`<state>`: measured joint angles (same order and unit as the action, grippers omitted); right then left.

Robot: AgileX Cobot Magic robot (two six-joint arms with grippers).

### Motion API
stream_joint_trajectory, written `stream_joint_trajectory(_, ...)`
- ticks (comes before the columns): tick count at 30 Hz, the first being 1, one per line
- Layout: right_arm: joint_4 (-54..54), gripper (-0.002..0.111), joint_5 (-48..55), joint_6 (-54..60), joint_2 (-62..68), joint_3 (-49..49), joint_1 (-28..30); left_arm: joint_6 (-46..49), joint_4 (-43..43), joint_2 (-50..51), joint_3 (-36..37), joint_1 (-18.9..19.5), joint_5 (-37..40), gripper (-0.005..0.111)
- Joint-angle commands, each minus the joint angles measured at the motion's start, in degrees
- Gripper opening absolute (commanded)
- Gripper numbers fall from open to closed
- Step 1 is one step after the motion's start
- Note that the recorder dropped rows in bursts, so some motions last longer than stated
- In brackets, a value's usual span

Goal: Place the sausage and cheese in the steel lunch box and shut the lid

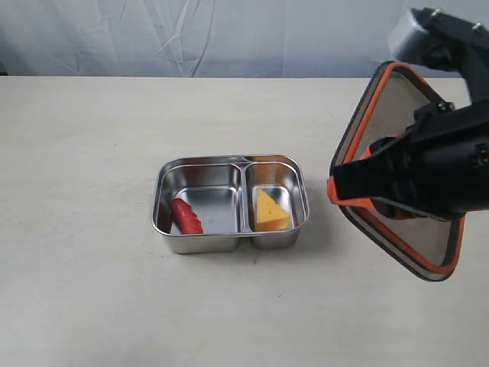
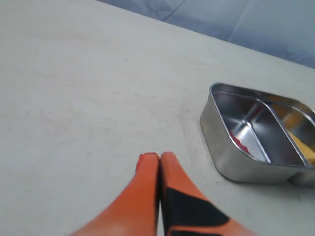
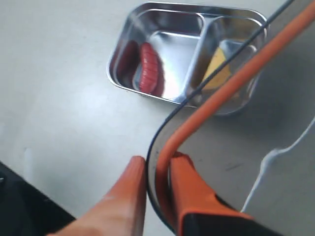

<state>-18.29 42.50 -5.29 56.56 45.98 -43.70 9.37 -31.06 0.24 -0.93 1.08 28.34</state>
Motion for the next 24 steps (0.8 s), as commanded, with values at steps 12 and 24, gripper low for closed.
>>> stream_joint_trajectory(12, -21.59, 0.000, -2.07, 13.37, -14.25, -8.64, 0.29, -4.25, -28.83, -0.24, 0.03, 0.00, -14.72, 0.000)
stream_joint_trajectory(24, -55.04, 0.000, -6.75, 40.02, -15.51, -13.83, 0.29, -4.14, -44.83, -0.24, 0.03, 0.00, 2.95, 0.000)
